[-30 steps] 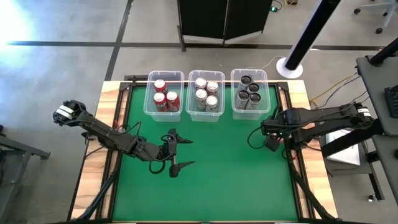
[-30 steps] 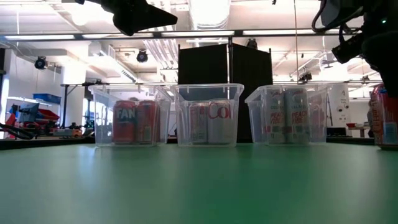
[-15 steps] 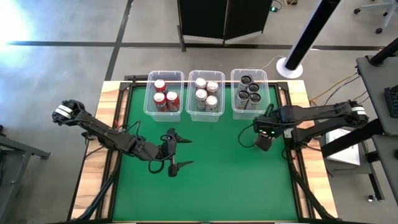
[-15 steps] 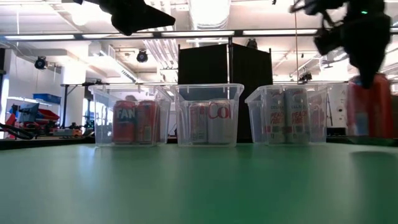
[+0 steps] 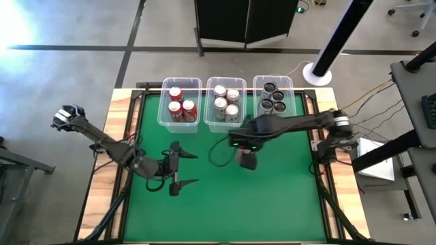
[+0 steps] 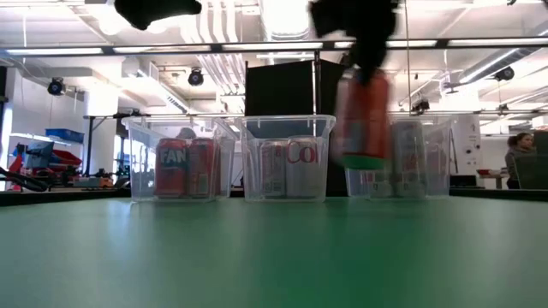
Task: Sort soda cans
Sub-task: Put the orange soda can into the left transparent bin
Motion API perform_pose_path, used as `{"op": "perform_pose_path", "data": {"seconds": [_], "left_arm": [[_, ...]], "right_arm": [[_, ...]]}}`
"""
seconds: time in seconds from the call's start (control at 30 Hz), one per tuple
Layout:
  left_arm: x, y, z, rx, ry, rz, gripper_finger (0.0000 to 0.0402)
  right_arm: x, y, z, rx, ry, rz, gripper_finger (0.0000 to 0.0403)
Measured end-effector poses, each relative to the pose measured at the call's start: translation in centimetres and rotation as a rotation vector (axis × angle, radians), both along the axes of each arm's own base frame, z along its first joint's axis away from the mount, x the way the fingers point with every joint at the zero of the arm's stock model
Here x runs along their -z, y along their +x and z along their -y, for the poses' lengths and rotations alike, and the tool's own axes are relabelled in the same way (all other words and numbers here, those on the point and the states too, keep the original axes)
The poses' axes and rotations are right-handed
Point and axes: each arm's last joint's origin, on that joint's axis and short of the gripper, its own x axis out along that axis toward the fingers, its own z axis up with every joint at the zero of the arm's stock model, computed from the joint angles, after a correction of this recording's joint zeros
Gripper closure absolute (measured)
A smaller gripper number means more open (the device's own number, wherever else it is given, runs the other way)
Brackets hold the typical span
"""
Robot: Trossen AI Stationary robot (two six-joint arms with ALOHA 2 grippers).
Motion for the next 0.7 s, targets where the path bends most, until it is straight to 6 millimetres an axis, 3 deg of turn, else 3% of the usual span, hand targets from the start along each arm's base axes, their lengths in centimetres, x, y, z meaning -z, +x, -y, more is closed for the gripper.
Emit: {"op": "perform_pose_path", "data": {"seconds": [0.17, 0.37, 0.53, 0.7], "left_arm": [[0.3, -0.9, 0.7, 0.021, 0.035, -0.032, 0.0027], [0.5, -2.3, 0.6, 0.009, 0.019, -0.093, 0.0027], [0.8, -2.5, 0.6, 0.003, 0.017, -0.123, 0.0027], [0.5, -2.5, 0.6, 0.013, 0.06, -0.12, 0.0027]], "right_arm": [[0.4, 5.2, -0.5, -0.127, -0.014, -0.002, 0.012], [1.3, 9.9, -0.8, -0.272, -0.033, 0.022, 0.0119], [2.3, 12.4, -0.9, -0.35, -0.046, 0.057, 0.0117], [4.2, 12.5, -0.8, -0.375, -0.037, -0.008, 0.0123]]}}
